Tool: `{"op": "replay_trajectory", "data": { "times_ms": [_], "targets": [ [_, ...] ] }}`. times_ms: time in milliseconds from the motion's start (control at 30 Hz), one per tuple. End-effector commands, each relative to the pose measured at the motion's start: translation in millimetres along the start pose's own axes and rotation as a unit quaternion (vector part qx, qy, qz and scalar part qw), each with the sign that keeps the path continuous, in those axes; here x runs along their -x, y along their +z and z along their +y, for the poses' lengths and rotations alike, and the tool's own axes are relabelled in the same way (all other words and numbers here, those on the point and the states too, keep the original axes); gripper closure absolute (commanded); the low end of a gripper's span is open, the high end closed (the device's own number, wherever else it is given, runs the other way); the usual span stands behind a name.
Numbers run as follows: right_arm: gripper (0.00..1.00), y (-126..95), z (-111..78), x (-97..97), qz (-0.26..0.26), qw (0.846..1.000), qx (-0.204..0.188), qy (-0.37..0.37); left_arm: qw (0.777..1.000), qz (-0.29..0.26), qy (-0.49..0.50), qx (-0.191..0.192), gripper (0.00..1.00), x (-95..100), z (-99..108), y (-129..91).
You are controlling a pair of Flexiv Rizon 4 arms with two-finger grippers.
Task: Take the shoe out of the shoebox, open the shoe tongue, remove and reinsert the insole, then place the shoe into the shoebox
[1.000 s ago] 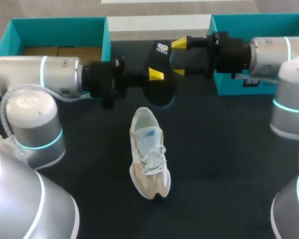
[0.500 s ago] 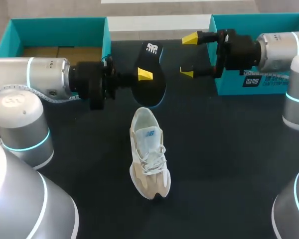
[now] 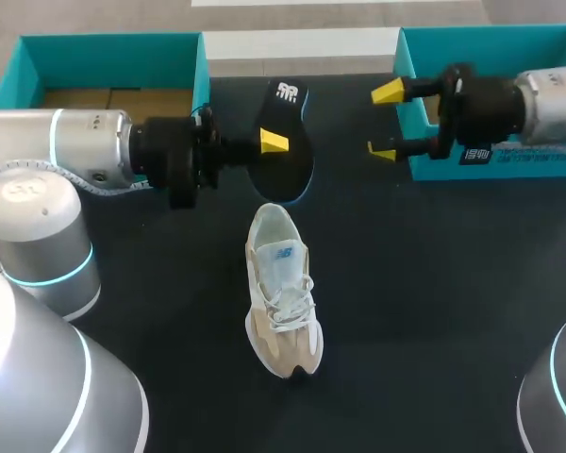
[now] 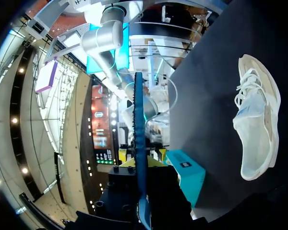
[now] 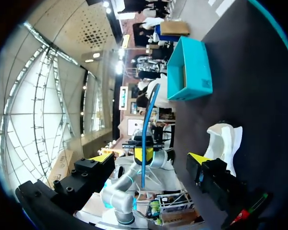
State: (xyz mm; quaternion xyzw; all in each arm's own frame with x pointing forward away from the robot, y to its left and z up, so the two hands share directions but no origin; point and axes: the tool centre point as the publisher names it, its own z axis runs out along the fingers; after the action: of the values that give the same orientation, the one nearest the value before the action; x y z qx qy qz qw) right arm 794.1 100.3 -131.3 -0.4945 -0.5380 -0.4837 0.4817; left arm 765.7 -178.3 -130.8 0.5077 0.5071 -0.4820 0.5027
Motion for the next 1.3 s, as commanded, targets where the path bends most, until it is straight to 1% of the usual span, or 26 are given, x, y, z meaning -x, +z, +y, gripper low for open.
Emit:
{"op": "replay_trajectory", "data": {
  "times_ms": [33, 100, 533, 567, 600, 633, 667, 700, 733, 767, 800, 833, 867, 900, 933, 967, 1000, 1033, 1067, 1133, 1167, 1200, 1233, 1300],
  "targets": [
    [0.00, -12, 1.6, -0.7, -0.007, 1.000, -0.011, 0.000, 1.000, -0.001, 0.001, 0.001, 1.00, -0.7, -1, 1],
    [0.00, -15, 2.5, 2.0, -0.014, 1.000, 0.008, 0.005, 1.000, -0.001, 0.001, 0.001, 1.00, -0.7, -1, 1],
    [0.00, -15, 2.5, 2.0, -0.014, 1.000, 0.008, 0.005, 1.000, -0.001, 0.001, 0.001, 1.00, -0.7, -1, 1],
    [0.00, -15, 2.5, 2.0, -0.014, 1.000, 0.008, 0.005, 1.000, 0.018, 0.006, -0.005, 1.00, 0.1, 2, 2],
    [0.00, -15, 2.5, 2.0, -0.014, 1.000, 0.008, 0.005, 0.999, 0.033, -0.006, -0.008, 1.00, 0.1, 5, 2],
    [0.00, -15, 2.5, 2.0, -0.014, 1.000, 0.008, 0.005, 0.998, 0.035, -0.056, -0.013, 1.00, 1.4, 8, 3],
    [0.00, -15, 2.5, 2.0, -0.014, 1.000, 0.008, 0.005, 0.991, 0.057, -0.118, -0.016, 1.00, 2.1, 11, 4],
    [0.00, -15, 2.5, 2.0, -0.014, 1.000, 0.008, 0.005, 0.986, 0.062, -0.153, -0.020, 1.00, 1.6, 12, 5],
    [0.00, -15, 2.5, 2.0, -0.014, 1.000, 0.008, 0.005, 0.972, 0.075, -0.222, -0.017, 1.00, 2.1, 13, 6],
    [0.00, -15, 2.5, 2.0, -0.014, 1.000, 0.008, 0.005, 0.954, 0.082, -0.288, -0.029, 1.00, 2.2, 12, 8],
    [0.00, -15, 2.5, 2.0, -0.014, 1.000, 0.008, 0.005, 0.944, 0.077, -0.318, -0.030, 1.00, 3.9, 10, 6],
    [0.00, -15, 2.5, 2.0, -0.014, 1.000, 0.008, 0.005, 0.922, 0.090, -0.375, -0.021, 1.00, 5.1, 10, 6],
    [0.00, -15, 2.5, 2.0, -0.014, 1.000, 0.008, 0.005, 0.903, 0.094, -0.417, -0.031, 1.00, 6.4, 8, 6],
    [0.00, -15, 2.5, 2.0, -0.014, 1.000, 0.008, 0.005, 0.892, 0.092, -0.442, -0.018, 1.00, 9.4, 7, 5],
    [0.00, -15, 2.5, 2.0, -0.014, 1.000, 0.008, 0.005, 0.868, 0.120, -0.482, -0.012, 1.00, 10.0, 6, 5],
    [0.00, -15, 2.5, 2.0, -0.014, 1.000, 0.008, 0.005, 0.851, 0.111, -0.513, -0.019, 1.00, 11.5, 3, 4],
    [0.00, -15, 2.5, 2.0, -0.014, 1.000, 0.008, 0.005, 0.832, 0.103, -0.545, -0.015, 1.00, 14.4, 3, 3],
    [0.00, -15, 2.5, 2.0, -0.014, 1.000, 0.008, 0.005, 0.820, 0.116, -0.560, -0.015, 1.00, 15.6, 2, 2],
    [0.00, -15, 2.5, 2.0, -0.014, 1.000, 0.008, 0.005, 0.808, 0.094, -0.581, -0.010, 1.00, 18.0, 2, 2],
    [0.00, -15, 2.5, 2.0, -0.014, 1.000, 0.008, 0.005, 0.769, 0.085, -0.632, -0.036, 1.00, 21.8, -1, -1],
    [0.00, -15, 2.5, 2.0, -0.014, 1.000, 0.008, 0.005, 0.750, 0.069, -0.656, -0.049, 1.00, 24.3, -2, -2],
    [0.00, -15, 2.5, 2.0, -0.014, 1.000, 0.008, 0.005, 0.735, 0.064, -0.672, -0.062, 1.00, 25.9, -3, -2],
    [0.00, -15, 2.5, 2.0, -0.014, 1.000, 0.008, 0.005, 0.731, 0.059, -0.676, -0.075, 1.00, 27.1, -5, -2],
    [0.00, -15, 2.5, 2.0, -0.014, 1.000, 0.008, 0.005, 0.731, 0.059, -0.676, -0.075, 1.00, 27.1, -5, -2]
  ]
}}
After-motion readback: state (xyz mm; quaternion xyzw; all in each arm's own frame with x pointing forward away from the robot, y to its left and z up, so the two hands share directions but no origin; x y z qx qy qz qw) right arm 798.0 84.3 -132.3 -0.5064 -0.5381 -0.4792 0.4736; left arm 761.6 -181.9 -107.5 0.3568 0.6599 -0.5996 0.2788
